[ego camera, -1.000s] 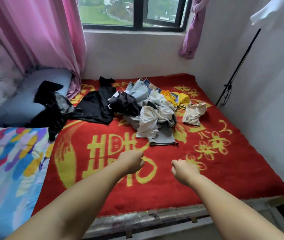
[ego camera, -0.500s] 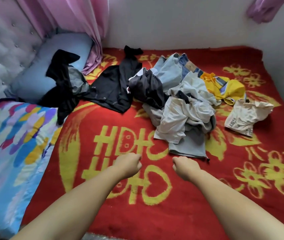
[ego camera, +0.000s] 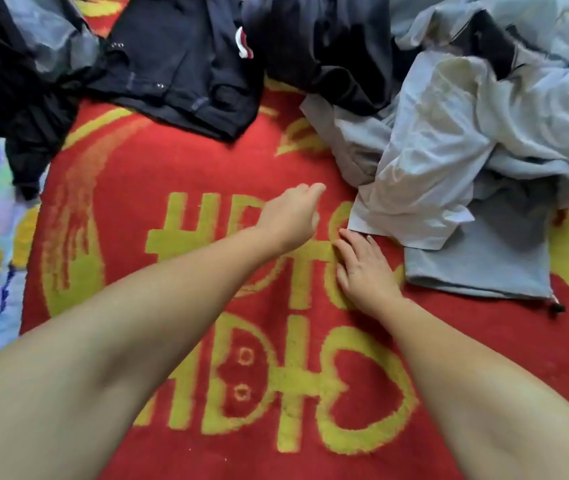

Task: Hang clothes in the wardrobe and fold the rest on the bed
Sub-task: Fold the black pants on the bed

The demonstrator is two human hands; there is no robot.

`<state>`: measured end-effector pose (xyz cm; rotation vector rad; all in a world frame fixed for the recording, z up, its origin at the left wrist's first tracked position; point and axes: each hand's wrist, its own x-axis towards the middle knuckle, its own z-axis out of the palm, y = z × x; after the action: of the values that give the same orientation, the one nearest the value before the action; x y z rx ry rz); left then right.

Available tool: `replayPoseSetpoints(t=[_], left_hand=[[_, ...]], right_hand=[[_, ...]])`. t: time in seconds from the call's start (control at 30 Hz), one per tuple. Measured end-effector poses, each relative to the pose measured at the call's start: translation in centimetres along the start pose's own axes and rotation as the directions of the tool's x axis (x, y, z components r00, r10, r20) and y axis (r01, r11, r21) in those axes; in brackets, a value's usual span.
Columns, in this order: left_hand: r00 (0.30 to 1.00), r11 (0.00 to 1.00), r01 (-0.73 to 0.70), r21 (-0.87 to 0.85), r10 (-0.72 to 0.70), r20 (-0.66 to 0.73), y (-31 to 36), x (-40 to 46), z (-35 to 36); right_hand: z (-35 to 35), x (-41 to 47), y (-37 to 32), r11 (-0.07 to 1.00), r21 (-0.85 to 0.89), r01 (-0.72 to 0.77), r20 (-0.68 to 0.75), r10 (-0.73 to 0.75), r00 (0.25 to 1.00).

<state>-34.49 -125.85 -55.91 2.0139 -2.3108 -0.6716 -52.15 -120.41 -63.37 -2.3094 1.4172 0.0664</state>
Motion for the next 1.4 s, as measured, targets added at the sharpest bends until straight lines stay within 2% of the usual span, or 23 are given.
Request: replayPoseSetpoints(t=[0.07, 0.13, 0.17, 0.23, 0.3, 0.4, 0.5, 0.57, 0.63, 0.8, 0.9, 0.97, 1.0, 1.07, 1.13, 1.17, 1.2, 1.3, 1.4], left_hand=[[0.991, 0.994, -0.108, 0.023, 0.110, -0.074, -1.1, 2.7, -0.3], [0.961, 0.967, -0.207, 0.152, 0.230, -0.155, -1.9, 6.2, -1.1], [0.949, 0.949, -0.207, 0.239, 0.254, -0.188, -2.1, 8.0, -1.6], [0.946, 0.916, -0.108, 0.385, 0.214, -0.244, -2.1, 11.3, -2.6], [0.948, 0.895, -0.008, 0.446, 0.150, -0.282, -2.3, 13.9, -3.3], [0.962, 0.903, 0.033, 0.428, 0.088, -0.259, -3.6, 16.0, -4.5], [0.964, 0.962, -0.067, 0.265, 0.131, -0.231, -4.6, 15.1, -4.7], [0.968, 0.984, -0.076, 0.163, 0.112, -0.225, -4.4, 12.4, -3.7], [0.983, 0.983, -0.066, 0.171, 0.094, -0.160, -3.8, 8.8, -0.9], [0.993, 0.962, -0.034, 0.270, 0.000, 0.122, -2.5, -2.7, 6.5], [0.972, 0.984, 0.001, 0.179, -0.043, 0.233, -1.9, -9.4, 7.7], [0.947, 0.997, -0.008, 0.081, -0.019, 0.320, -1.4, -13.4, 7.1], [0.931, 0.999, -0.014, 0.042, -0.002, 0.366, -1.0, -15.1, 6.2], [0.910, 1.000, -0.024, -0.015, 0.028, 0.414, 0.6, -18.1, 3.7], [0.928, 0.998, -0.040, -0.047, 0.055, 0.367, 2.6, -20.1, 0.4], [0.944, 0.998, -0.039, -0.058, 0.056, 0.325, 3.5, -20.9, -1.5], [0.960, 0.997, -0.025, -0.073, 0.044, 0.277, 4.3, -21.7, -3.5], [0.991, 0.993, 0.070, -0.090, -0.059, 0.117, 5.1, -23.3, -10.2], [0.979, 0.973, 0.201, -0.112, -0.204, -0.022, 4.6, -23.7, -17.1]], right_hand=[[1.8, -0.5, 0.5, 0.999, -0.031, 0.013, -0.083, -0.016, 0.996], [2.4, 0.0, 0.7, 0.999, -0.054, 0.007, -0.156, -0.015, 0.988], [2.7, 0.2, 0.7, 0.998, -0.056, 0.006, -0.171, -0.016, 0.985], [2.9, 0.3, 0.5, 0.998, -0.067, 0.014, -0.177, -0.026, 0.984], [2.8, 0.3, 0.5, 0.997, -0.083, 0.009, -0.176, -0.023, 0.984], [2.8, 0.3, 0.7, 0.995, -0.101, 0.002, -0.168, -0.019, 0.986], [2.9, 0.3, 1.0, 0.994, -0.112, 0.012, -0.177, -0.032, 0.984], [3.0, 0.3, 1.0, 0.994, -0.109, 0.011, -0.184, -0.031, 0.982], [3.2, 0.4, 1.0, 0.994, -0.105, 0.003, -0.205, -0.025, 0.979], [3.0, 0.5, 0.8, 0.993, -0.116, -0.024, -0.155, 0.006, 0.988], [2.1, 0.4, -0.2, 0.996, -0.068, -0.058, -0.095, 0.051, 0.994], [0.6, -0.6, -1.8, 0.998, 0.009, -0.059, 0.034, 0.059, 0.998], [-0.3, -1.3, -2.7, 0.999, 0.032, -0.019, 0.097, 0.015, 0.995], [-2.6, -3.5, -5.2, 0.986, -0.031, 0.163, 0.211, -0.153, 0.965], [-5.3, -5.7, -7.8, 0.939, -0.095, 0.331, 0.313, -0.288, 0.905], [-7.2, -6.7, -8.9, 0.934, -0.075, 0.351, 0.322, -0.310, 0.894], [-9.3, -7.6, -9.9, 0.949, -0.022, 0.314, 0.297, -0.294, 0.909], [-17.7, -9.7, -11.2, 0.984, 0.158, 0.085, 0.185, -0.114, 0.976], [-27.1, -11.3, -11.8, 0.964, 0.264, 0.032, 0.019, -0.038, 0.999]])
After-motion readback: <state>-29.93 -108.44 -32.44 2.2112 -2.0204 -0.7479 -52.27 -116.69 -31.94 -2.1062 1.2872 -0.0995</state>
